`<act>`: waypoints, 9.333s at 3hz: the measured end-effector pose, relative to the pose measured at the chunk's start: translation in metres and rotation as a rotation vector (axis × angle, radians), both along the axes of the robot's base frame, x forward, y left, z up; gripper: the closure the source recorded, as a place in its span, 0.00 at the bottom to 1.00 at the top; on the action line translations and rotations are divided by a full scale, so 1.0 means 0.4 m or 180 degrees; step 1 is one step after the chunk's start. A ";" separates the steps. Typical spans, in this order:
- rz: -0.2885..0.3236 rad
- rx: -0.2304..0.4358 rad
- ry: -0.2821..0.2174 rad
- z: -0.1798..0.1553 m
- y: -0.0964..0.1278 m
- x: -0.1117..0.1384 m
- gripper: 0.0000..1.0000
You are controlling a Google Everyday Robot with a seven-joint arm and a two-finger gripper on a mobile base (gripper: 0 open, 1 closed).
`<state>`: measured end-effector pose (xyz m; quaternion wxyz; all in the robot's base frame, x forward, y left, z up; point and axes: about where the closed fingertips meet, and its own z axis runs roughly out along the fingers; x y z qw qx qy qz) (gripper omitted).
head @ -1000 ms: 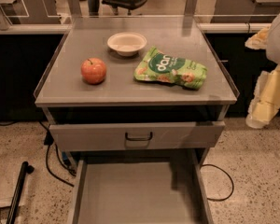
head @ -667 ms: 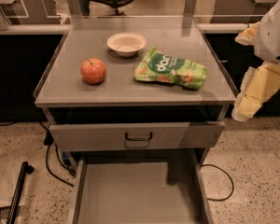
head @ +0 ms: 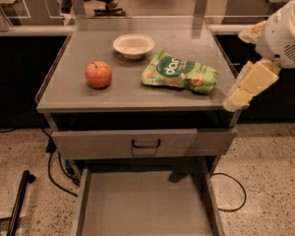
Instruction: Place green rice chip bag into middle drawer
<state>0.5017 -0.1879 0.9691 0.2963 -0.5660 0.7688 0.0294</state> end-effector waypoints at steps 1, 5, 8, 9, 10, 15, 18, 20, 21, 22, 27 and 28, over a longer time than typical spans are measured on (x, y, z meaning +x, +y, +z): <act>0.0082 0.0232 0.0023 -0.075 0.101 0.125 0.00; 0.0090 -0.0019 -0.0121 -0.152 0.146 0.273 0.00; -0.0052 -0.0033 0.0113 -0.319 0.168 0.398 0.00; -0.0052 -0.0033 0.0113 -0.319 0.168 0.398 0.23; -0.0052 -0.0033 0.0113 -0.319 0.168 0.398 0.46; 0.0021 0.0030 0.0042 -0.254 0.149 0.373 1.00; 0.0289 0.0357 -0.0368 -0.096 0.078 0.127 1.00; 0.0300 0.0445 -0.0141 -0.192 0.080 -0.008 1.00; 0.0290 0.0464 0.0125 -0.283 0.099 -0.048 1.00; 0.0290 0.0464 0.0125 -0.283 0.099 -0.048 1.00; 0.0592 0.0435 0.0513 -0.673 0.342 -0.317 1.00; 0.0518 0.0598 0.0311 -0.746 0.333 -0.302 1.00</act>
Offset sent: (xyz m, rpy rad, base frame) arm 0.0739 0.0615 -0.0501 0.0446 0.0275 0.0519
